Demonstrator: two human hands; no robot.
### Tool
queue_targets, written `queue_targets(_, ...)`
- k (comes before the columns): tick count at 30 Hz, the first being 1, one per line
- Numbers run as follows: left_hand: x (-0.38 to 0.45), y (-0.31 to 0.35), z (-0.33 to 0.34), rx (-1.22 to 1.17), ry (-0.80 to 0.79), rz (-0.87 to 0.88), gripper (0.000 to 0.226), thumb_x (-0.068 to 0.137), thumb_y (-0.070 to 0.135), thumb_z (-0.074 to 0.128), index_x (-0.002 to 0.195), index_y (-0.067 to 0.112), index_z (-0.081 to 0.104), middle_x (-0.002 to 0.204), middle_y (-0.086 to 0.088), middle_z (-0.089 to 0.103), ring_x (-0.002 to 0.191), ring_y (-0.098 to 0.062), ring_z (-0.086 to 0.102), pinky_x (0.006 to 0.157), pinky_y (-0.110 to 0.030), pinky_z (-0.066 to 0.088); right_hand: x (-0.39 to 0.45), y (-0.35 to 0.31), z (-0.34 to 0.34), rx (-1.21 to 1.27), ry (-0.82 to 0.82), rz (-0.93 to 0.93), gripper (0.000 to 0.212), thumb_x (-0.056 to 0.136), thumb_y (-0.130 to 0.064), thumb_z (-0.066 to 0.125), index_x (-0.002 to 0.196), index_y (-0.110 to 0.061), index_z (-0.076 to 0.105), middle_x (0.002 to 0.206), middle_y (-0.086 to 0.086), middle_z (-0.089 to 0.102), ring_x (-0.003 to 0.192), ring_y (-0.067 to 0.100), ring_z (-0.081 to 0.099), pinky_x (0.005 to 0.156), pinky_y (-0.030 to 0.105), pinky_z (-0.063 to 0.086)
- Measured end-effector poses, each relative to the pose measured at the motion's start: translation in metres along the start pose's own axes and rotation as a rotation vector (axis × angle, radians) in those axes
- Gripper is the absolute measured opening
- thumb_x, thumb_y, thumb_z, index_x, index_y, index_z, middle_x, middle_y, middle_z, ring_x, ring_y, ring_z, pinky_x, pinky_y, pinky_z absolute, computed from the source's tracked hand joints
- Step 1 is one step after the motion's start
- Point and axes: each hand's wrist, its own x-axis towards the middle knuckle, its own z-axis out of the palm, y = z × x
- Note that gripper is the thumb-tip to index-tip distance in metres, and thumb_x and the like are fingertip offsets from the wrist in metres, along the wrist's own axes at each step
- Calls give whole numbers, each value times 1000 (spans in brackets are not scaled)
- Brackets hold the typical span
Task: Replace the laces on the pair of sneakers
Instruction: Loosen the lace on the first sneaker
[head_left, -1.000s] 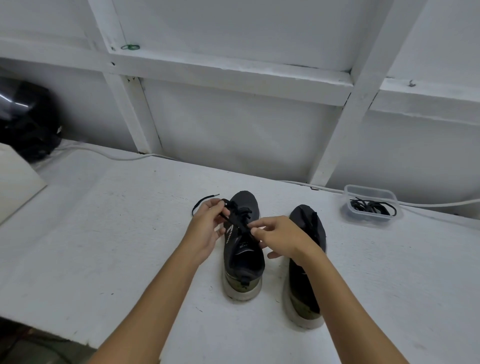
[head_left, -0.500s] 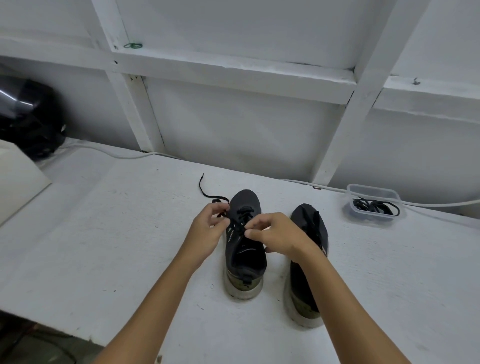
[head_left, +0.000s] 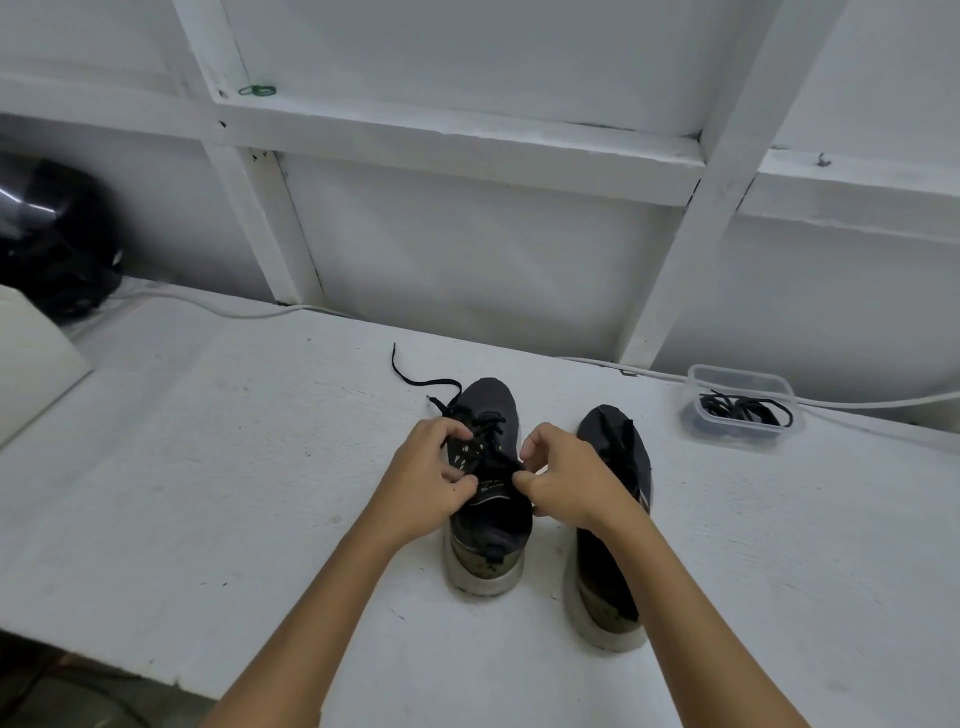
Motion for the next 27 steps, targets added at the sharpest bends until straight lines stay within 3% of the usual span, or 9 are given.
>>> queue_targets(4, -5, 1, 6, 29, 114, -60, 36, 81, 15, 71, 92, 35, 43, 108, 7, 52, 70, 5, 64, 58, -12, 45, -1, 1, 2, -40, 6, -68, 24, 87, -16, 64, 100, -34, 55, 98, -5, 67, 74, 19, 70, 75, 37, 61)
queue_targets(6, -5, 5, 11, 101, 139, -52, 36, 78, 17, 73, 90, 33, 42, 105, 12, 46, 69, 3, 64, 63, -21, 48, 1, 0, 6, -146, 20, -136, 27, 87, -17, 65, 104, -38, 59, 99, -8, 66, 70, 11, 64, 69, 27, 55)
queue_targets(9, 1, 8, 13, 193, 170, -60, 38, 77, 23, 79, 91, 26, 44, 100, 12, 46, 68, -5, 61, 59, -18, 38, 8, -2, 10, -268, 94, -193, 20, 86, -21, 71, 99, -32, 61, 89, -9, 65, 62, 2, 54, 55, 11, 37)
queue_targets(11, 4, 8, 14, 239, 202, -45, 40, 76, 29, 81, 91, 23, 45, 97, 11, 46, 69, -11, 57, 57, -16, 31, 10, -1, 12, -277, 120, -200, 16, 88, -23, 71, 97, -27, 58, 84, -8, 66, 66, 6, 57, 54, 13, 38)
queue_targets(15, 1, 7, 20, 280, 254, -2, 34, 84, 33, 74, 93, 22, 43, 96, 9, 47, 69, -12, 57, 56, -15, 29, 7, 2, 17, -296, 154, -241, 13, 93, -28, 64, 99, -24, 53, 79, -3, 68, 69, 14, 61, 63, 29, 49)
queue_targets(20, 2, 10, 19, 234, 368, 8, 19, 92, 27, 63, 84, 20, 47, 88, 6, 52, 73, -13, 52, 59, -17, 35, 9, -4, 23, -275, 242, -328, 6, 96, -23, 59, 101, -20, 59, 74, -1, 67, 57, 7, 52, 57, 27, 44)
queue_targets(24, 7, 9, 14, 253, 306, 11, 8, 93, 26, 65, 89, 21, 60, 97, 9, 57, 84, -9, 55, 64, -17, 37, 9, -5, 16, -200, 194, -214, 4, 96, -25, 56, 94, -26, 60, 82, -3, 69, 53, 4, 53, 50, 13, 36)
queue_targets(27, 8, 7, 15, 198, 219, -9, 14, 92, 38, 65, 95, 24, 68, 103, 19, 52, 92, -3, 56, 72, -19, 37, 9, -8, 11, -63, 53, -58, 8, 98, -30, 52, 92, -26, 54, 90, -2, 68, 66, 10, 60, 60, 25, 54)
